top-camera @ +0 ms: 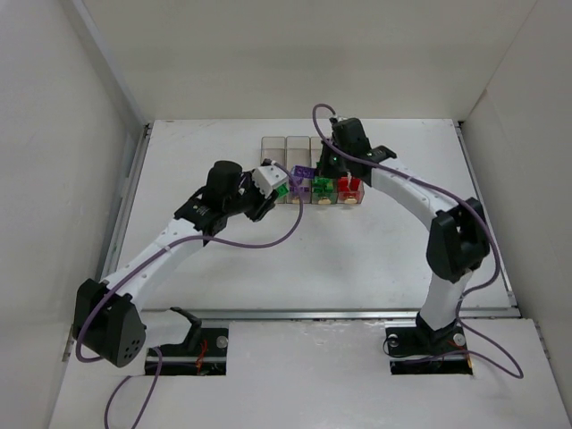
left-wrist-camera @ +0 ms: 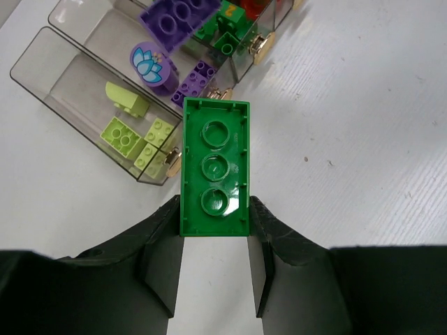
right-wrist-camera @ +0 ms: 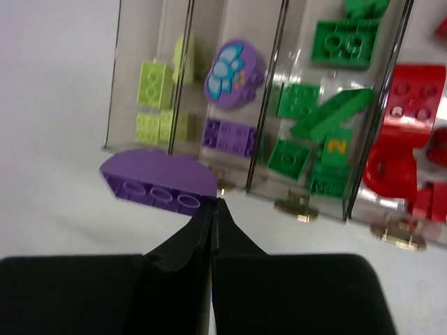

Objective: Sort the legos into containers by color

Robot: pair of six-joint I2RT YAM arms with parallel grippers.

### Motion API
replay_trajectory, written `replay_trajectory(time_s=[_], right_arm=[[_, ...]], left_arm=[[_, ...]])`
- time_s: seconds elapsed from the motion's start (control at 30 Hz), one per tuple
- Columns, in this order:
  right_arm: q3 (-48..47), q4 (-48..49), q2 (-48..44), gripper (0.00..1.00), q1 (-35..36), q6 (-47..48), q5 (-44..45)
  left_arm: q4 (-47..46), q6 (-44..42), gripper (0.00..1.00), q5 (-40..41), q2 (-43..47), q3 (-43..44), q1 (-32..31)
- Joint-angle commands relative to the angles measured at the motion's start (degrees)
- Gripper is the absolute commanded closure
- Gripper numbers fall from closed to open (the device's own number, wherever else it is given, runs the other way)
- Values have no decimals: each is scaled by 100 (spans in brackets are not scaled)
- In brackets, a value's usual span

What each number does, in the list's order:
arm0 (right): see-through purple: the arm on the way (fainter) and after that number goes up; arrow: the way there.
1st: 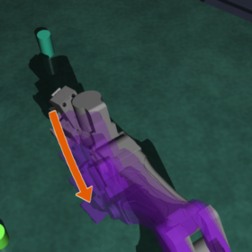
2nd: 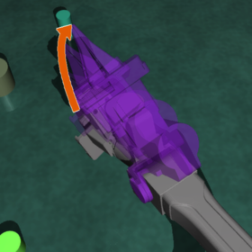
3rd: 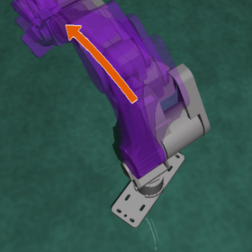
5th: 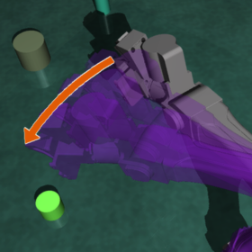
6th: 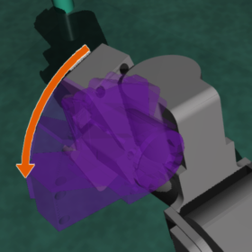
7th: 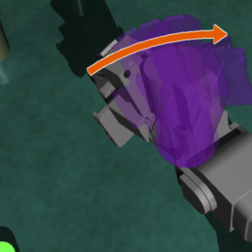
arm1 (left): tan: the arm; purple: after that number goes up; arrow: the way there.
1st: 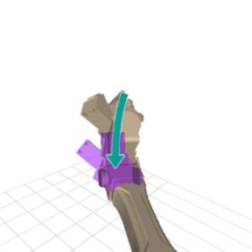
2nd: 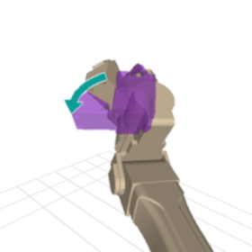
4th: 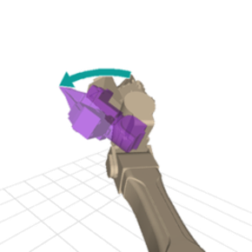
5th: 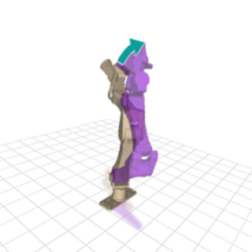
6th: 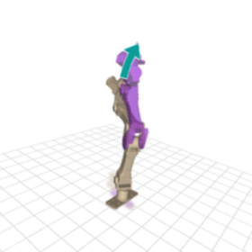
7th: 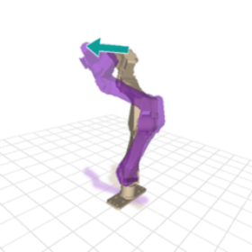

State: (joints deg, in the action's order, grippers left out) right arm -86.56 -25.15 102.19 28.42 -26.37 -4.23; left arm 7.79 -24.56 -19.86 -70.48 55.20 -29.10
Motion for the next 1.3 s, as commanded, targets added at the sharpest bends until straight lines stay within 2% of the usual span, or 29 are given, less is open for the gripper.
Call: replay_trajectory(time_s=[0.0, 0.1, 0.23, 0.33, 0.63, 0.73, 0.83, 0.9, 1.07, 1.27], right_arm=[[-737, 467, 554, 100, -56, -114, 353], [-1886, 64, 1502, 98, -56, -53, 353], [-2530, 10, 1962, 98, -56, -52, 353], [-2664, 10, 2147, 100, -109, -192, 545], [-3102, 178, 2682, 100, -451, -457, 406], [-3323, 63, 2946, 94, -504, -509, 344], [-3393, 62, 3017, 63, -505, -509, 99], [-3393, 185, 3069, 55, -557, -509, -190], [-3324, 361, 2983, 48, -557, -509, -623], [-2437, 826, 1938, 48, -811, -509, -737]], left_arm=[[-313, 170, 100, 122, 245, -132, 36], [-427, 170, 100, 122, 193, -132, 89], [-489, 170, 100, 122, 122, -80, 89], [-489, 170, 100, 122, -27, 60, 203], [-603, 276, 100, 70, -423, 316, 414], [-656, 276, 100, 70, -537, 369, 414], [-656, 276, 100, 70, -537, 369, 467], [-656, 276, 100, 70, -590, 421, 467], [-656, 276, 100, 17, -590, 421, 467], [-656, 276, 100, -334, -774, 482, 467]])
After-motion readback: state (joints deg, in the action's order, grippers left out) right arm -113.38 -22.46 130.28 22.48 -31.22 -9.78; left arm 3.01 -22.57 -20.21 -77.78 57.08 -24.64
